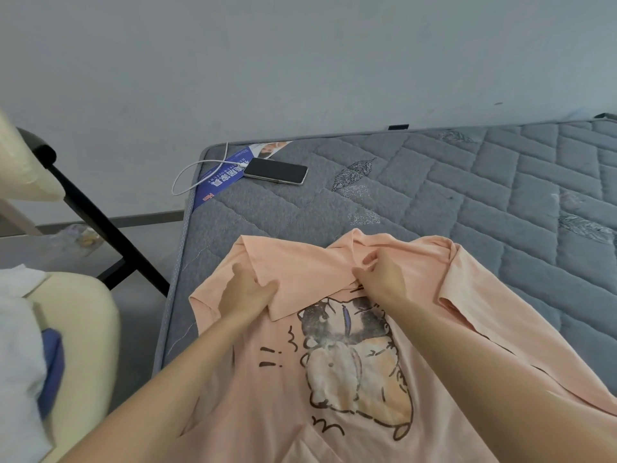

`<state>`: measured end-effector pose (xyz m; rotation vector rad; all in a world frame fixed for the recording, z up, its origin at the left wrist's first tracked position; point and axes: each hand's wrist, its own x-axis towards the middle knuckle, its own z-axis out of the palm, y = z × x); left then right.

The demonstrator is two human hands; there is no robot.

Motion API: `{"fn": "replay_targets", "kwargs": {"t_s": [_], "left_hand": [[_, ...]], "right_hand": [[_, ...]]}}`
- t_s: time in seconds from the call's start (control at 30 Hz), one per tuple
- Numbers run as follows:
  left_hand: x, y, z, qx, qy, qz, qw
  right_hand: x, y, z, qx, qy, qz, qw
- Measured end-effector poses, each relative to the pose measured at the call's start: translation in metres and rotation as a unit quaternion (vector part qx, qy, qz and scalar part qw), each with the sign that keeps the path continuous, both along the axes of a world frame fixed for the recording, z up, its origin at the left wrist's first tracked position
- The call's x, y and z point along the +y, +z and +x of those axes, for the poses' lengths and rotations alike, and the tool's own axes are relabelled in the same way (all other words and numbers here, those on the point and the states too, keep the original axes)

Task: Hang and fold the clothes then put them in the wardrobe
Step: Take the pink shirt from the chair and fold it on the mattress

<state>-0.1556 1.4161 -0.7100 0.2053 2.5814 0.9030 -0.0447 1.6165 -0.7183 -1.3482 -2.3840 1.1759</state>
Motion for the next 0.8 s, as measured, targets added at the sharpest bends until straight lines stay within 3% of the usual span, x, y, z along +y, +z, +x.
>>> {"fn": "replay_targets", "kwargs": {"t_s": [0.1,0.2,0.33,0.5,0.6,0.8], "left_hand": [[0.007,0.008,0.005,0.171,-0.05,0.027,0.984],[0.024,0.013,0.0,0.276,-0.193,-0.024,0.941],[0.041,0.001,-0.008,0.254,-0.307,-0.104,0.911],[0.041,-0.031,-0.018,0.227,-0.339,-0.202,0.89],[0.035,-0.048,-0.022,0.185,-0.318,-0.194,0.909],[0.039,-0.057,-0.021,0.191,-0.259,-0.197,0.926]], "right_hand": [[0.001,0.006,-0.005,0.025,0.048,0.09,0.994],[0.004,0.013,-0.022,0.032,0.044,0.02,0.998],[0.015,0.019,-0.047,-0.003,0.026,-0.07,0.997],[0.029,0.012,-0.074,-0.048,0.011,-0.101,0.994],[0.037,0.0,-0.079,-0.005,-0.013,-0.06,0.998],[0.036,-0.032,-0.069,0.091,-0.153,-0.029,0.984]]}}
